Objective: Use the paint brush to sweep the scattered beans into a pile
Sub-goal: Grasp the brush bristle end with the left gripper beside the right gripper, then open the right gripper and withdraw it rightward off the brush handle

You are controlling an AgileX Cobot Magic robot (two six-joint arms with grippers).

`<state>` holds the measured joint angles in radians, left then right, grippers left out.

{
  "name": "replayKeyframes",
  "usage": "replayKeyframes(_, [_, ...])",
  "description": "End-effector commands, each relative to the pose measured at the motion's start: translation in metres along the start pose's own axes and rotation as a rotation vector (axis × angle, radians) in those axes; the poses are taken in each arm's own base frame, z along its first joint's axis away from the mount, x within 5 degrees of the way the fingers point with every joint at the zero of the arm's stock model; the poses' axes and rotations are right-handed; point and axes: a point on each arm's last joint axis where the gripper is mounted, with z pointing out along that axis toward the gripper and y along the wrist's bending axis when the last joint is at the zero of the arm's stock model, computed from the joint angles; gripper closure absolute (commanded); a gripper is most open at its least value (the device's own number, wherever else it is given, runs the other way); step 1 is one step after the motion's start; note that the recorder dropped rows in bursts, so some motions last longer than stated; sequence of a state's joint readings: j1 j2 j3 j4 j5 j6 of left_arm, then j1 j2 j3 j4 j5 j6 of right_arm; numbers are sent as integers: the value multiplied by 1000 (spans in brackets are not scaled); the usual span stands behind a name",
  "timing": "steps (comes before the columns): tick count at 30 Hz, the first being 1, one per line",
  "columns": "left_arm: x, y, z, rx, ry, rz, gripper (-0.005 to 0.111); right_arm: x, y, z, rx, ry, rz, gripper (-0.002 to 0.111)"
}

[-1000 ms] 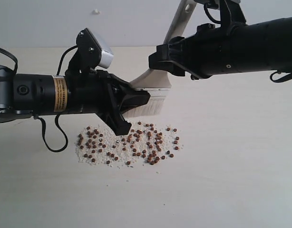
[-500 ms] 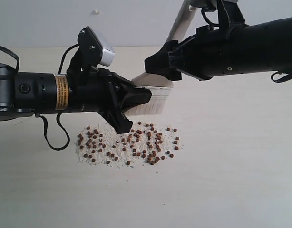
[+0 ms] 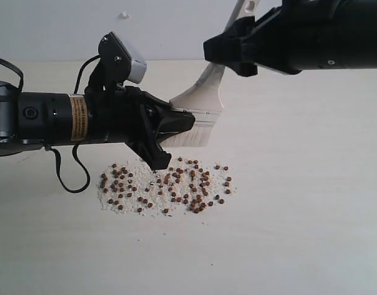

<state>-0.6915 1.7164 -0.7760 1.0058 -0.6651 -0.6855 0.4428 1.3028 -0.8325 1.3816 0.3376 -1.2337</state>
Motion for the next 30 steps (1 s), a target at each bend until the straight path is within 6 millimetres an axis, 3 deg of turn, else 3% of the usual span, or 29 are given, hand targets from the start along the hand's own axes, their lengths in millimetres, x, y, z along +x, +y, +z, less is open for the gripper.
replayKeyframes(1, [-5, 10, -7, -28, -29, -48, 107, 2, -2, -29, 115, -88, -11, 44])
replayKeyframes(5, [-6, 20, -28, 119, -78, -83, 107, 23, 2, -77, 206, -191, -40, 45])
replayKeyframes(11, [-2, 33, -56, 262, -127, -89, 107, 54, 9, -105, 187, -215, -89, 46])
replayKeyframes(16, [7, 50, -76, 282, -143, -120, 107, 59, 7, -98, 179, -175, -69, 46])
replayKeyframes(25, [25, 47, -74, 341, -54, -76, 107, 46, 2, -64, 132, -74, -20, 46])
replayKeyframes(30, [36, 58, -69, 297, -88, -83, 107, 31, -3, -49, 161, -73, -16, 60])
